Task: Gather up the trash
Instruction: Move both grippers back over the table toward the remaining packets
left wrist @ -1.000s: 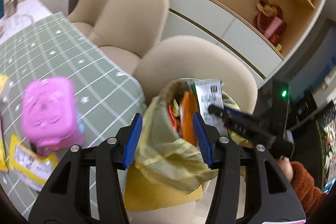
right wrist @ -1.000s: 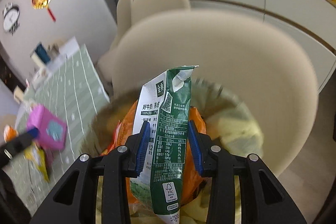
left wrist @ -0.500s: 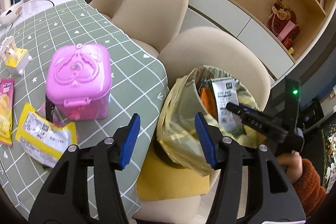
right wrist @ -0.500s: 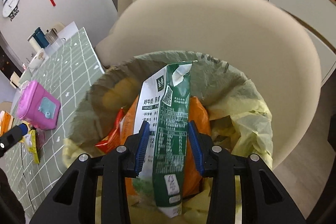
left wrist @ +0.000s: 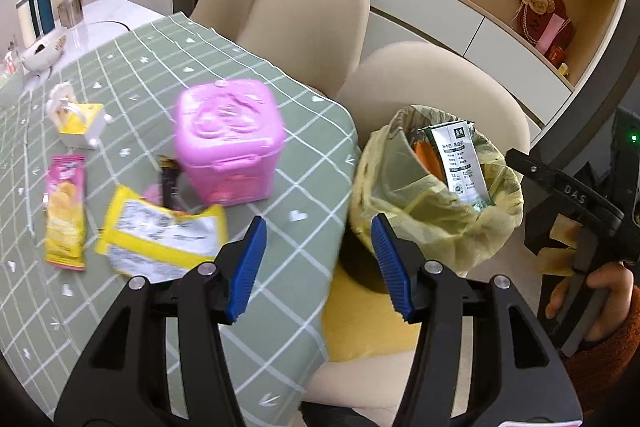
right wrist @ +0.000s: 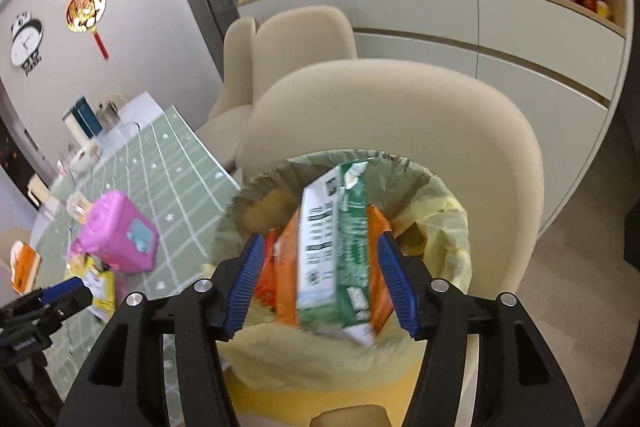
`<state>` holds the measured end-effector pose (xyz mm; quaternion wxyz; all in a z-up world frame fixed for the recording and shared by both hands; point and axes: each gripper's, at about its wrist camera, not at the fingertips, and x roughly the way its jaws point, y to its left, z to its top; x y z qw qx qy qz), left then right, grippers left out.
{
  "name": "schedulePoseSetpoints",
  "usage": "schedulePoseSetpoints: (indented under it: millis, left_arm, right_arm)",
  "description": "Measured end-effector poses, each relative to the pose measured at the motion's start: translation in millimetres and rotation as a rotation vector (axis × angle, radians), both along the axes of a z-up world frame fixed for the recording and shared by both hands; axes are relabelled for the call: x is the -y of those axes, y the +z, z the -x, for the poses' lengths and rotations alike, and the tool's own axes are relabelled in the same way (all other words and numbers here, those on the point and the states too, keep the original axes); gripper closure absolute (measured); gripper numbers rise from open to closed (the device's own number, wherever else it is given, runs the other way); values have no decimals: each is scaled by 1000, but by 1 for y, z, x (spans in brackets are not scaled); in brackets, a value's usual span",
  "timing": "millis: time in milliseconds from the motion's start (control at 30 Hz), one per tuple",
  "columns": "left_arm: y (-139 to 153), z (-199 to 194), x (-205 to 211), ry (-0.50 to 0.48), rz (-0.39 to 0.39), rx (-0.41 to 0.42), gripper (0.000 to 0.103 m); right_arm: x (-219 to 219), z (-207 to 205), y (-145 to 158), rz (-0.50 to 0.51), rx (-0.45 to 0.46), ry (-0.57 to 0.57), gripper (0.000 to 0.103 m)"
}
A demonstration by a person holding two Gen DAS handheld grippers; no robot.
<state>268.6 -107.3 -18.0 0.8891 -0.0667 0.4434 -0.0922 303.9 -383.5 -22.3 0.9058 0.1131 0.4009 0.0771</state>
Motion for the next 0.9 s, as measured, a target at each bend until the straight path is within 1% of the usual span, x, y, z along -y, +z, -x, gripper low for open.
schedulePoseSetpoints:
  millis: [100, 200, 233, 300, 400, 500, 667, 733, 800, 900]
  left_arm:
    - [3, 10, -22, -10, 6, 1, 51]
    - [6, 26, -58, -5, 35, 10, 51]
    - [6, 31, -75, 7, 39, 13, 51]
    - [2, 39, -103, 28, 52, 8, 50]
    - [-10, 51, -155, 78, 75, -11, 50]
    - [-21, 60, -196, 94, 91, -20, 50]
    - [-37, 59, -237, 82, 93, -40, 50]
    - [-41, 58, -248, 81, 114, -49, 50]
    - [-44, 52, -250, 41, 145, -59, 50]
    - [-46, 44, -241, -15, 180, -60, 50]
  right_arm:
    - [-20, 18, 9, 6, 18, -2, 47]
    - [-50, 38, 17, 5, 44, 22, 46]
    - [-64, 43, 17, 11, 39, 39, 46]
    - [-92, 54, 18, 22, 10, 88, 46]
    - [-130, 74, 21, 41, 17, 117, 46]
    - [-165, 90, 19, 11, -12, 142, 46]
    - [-209, 108, 8, 28, -48, 172, 46]
    - [-225, 115, 4, 41, -50, 187, 46]
    - [-234, 119, 3, 64, -44, 183, 46]
    - [-241, 120, 3, 97, -33, 156, 46]
